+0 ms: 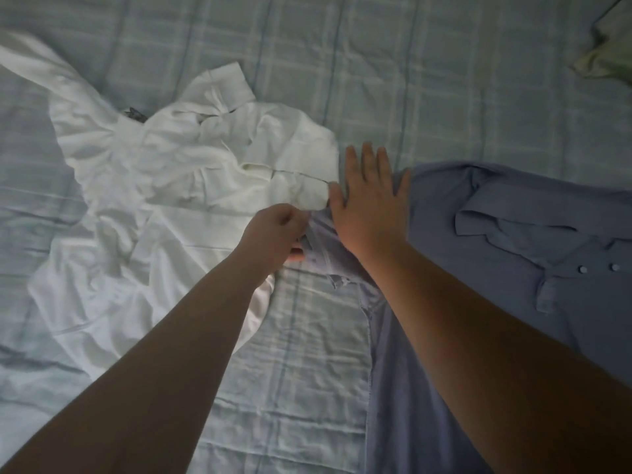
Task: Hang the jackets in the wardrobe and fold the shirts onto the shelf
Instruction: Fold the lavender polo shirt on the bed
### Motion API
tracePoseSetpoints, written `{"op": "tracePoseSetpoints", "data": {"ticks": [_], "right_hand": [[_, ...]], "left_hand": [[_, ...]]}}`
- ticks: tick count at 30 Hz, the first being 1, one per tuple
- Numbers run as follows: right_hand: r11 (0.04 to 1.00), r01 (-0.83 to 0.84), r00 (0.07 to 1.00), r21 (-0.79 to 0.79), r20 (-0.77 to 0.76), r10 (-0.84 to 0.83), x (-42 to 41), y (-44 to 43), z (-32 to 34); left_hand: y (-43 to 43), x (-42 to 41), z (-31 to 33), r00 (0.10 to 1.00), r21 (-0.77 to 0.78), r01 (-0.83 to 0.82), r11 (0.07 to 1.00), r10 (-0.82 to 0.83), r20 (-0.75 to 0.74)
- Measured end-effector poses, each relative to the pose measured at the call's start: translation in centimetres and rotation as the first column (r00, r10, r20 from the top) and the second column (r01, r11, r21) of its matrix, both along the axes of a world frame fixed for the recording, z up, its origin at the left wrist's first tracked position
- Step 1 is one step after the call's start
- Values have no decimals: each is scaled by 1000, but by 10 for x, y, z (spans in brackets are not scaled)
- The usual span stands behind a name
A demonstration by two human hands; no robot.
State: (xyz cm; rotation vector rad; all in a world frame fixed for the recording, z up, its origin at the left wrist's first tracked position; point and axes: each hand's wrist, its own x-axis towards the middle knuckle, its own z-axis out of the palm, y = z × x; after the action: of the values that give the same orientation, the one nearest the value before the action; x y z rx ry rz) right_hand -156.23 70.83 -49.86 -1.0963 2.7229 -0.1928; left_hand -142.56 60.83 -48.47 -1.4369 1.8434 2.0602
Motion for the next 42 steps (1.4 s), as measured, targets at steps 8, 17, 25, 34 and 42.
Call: {"op": "tracePoseSetpoints", "data": {"ticks": [8,17,25,34,42], "right_hand": [[988,77,997,-137,27,-74,12,70,2],[999,17,998,41,-60,-15,27,78,-32],[999,13,999,38,-41,-12,27,78,-29],[999,37,999,9,-30,-36,27,78,-25],[997,36,999,-73,42,-33,26,80,-13]], "left_hand": [[13,-4,12,961,450,-248,858,278,0],[1,-5,17,994,259,-40,965,13,107],[-25,-34,19,820,-129,514,848,-442,365],[11,-24,5,999,-615,-32,788,27,-17],[3,-21,7,957,120,-291,949,289,35]]}}
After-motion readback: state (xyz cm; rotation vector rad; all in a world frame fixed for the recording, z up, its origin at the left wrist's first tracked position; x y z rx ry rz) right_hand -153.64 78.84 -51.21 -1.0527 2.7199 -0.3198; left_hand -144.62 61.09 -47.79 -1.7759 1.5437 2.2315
